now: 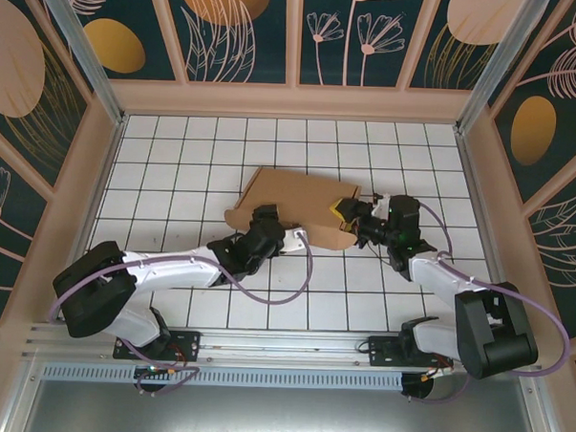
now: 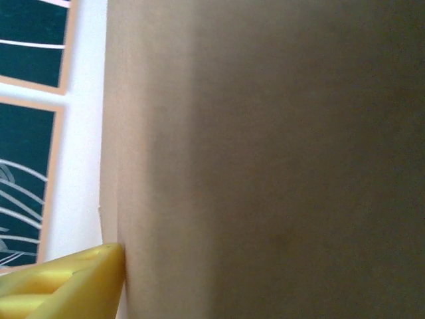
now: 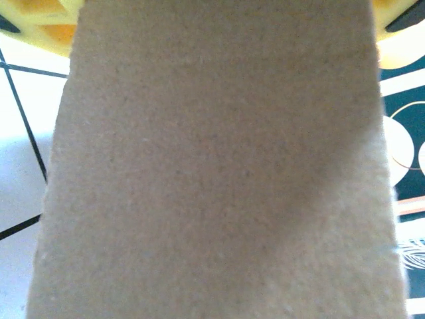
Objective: Fold the paper box
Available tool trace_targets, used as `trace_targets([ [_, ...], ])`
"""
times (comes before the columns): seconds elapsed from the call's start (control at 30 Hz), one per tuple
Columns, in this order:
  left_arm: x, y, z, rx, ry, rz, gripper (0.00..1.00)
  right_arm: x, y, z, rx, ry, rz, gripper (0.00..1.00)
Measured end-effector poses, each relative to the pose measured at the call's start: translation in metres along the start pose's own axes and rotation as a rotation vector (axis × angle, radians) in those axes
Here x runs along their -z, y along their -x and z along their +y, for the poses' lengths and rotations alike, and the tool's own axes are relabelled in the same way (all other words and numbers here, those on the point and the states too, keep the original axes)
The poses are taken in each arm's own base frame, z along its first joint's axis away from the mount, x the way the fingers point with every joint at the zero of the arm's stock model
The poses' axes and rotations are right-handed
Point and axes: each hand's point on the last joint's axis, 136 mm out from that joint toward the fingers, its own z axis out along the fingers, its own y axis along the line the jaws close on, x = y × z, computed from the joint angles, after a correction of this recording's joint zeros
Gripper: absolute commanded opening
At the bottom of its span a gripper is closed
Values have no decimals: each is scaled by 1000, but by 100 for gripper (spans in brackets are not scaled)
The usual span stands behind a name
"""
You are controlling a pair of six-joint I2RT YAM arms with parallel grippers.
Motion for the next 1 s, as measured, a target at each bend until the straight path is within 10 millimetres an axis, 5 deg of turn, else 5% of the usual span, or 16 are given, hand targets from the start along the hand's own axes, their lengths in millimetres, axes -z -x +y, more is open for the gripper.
trace_targets([
  [0.23,3,2,32,-97,281,15,68,-2,-6,18,-46,81,12,47],
  [0.43,16,7,62,-159,459,23,51,-2,-11,35,-25,143,30,51],
  [0.77,26,2,74,-177,495,66,49,9,-19,45,57,161,44,79],
  [1.0,30,1,77,-134,384,107,51,45,21,45,158,68,-152,87],
])
